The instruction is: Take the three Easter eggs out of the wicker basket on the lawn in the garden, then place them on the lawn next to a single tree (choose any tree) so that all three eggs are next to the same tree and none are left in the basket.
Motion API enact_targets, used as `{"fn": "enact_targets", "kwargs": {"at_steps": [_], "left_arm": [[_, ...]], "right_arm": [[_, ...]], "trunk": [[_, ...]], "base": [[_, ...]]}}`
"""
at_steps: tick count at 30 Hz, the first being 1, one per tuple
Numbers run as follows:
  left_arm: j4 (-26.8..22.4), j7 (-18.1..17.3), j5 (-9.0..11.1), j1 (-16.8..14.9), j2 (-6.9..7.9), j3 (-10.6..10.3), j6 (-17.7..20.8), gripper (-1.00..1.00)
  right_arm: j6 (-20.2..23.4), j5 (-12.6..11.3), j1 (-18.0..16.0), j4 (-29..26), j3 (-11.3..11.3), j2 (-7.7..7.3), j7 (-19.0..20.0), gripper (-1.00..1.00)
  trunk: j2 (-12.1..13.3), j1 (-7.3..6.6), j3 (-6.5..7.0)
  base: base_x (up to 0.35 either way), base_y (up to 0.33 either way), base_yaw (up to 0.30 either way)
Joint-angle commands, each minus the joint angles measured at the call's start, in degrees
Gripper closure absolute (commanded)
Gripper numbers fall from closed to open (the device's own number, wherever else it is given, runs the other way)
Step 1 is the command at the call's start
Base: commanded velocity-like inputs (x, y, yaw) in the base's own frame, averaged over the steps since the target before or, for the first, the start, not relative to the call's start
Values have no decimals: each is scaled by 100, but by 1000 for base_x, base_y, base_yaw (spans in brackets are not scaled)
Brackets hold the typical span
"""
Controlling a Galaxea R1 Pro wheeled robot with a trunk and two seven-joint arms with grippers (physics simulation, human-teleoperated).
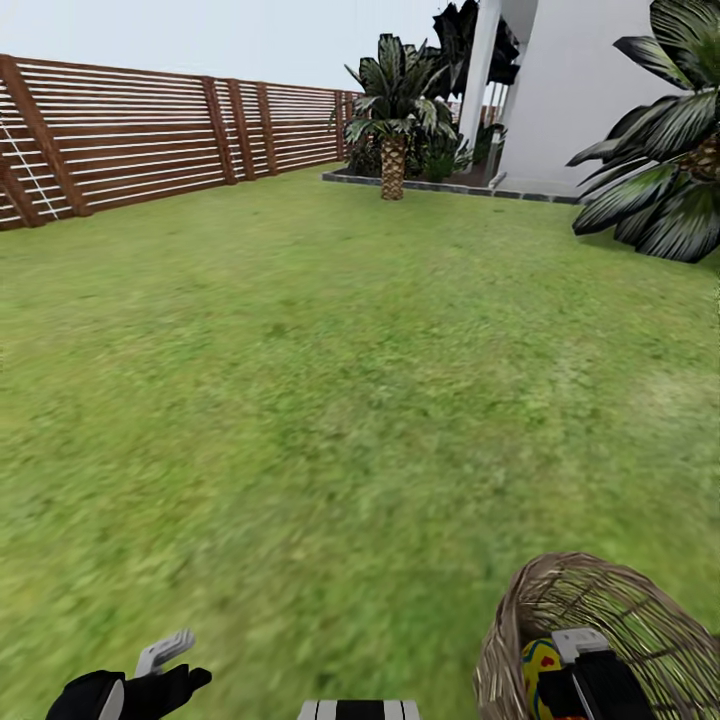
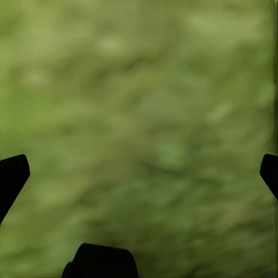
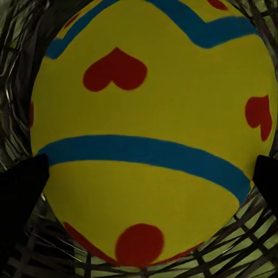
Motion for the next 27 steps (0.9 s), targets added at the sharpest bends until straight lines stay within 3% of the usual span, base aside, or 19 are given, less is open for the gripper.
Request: {"fn": "enact_targets", "kwargs": {"at_steps": [1,27], "left_arm": [[-5,-8,26,-2,-2,14,38,-100],[-5,-8,26,1,-10,14,38,-100]], "right_arm": [[21,59,-2,-7,-6,1,56,100],[15,59,-4,-7,-6,1,65,100]], "trunk": [[0,-3,18],[34,-71,594]], "base": [[-129,0,0],[-27,-6,0]]}}
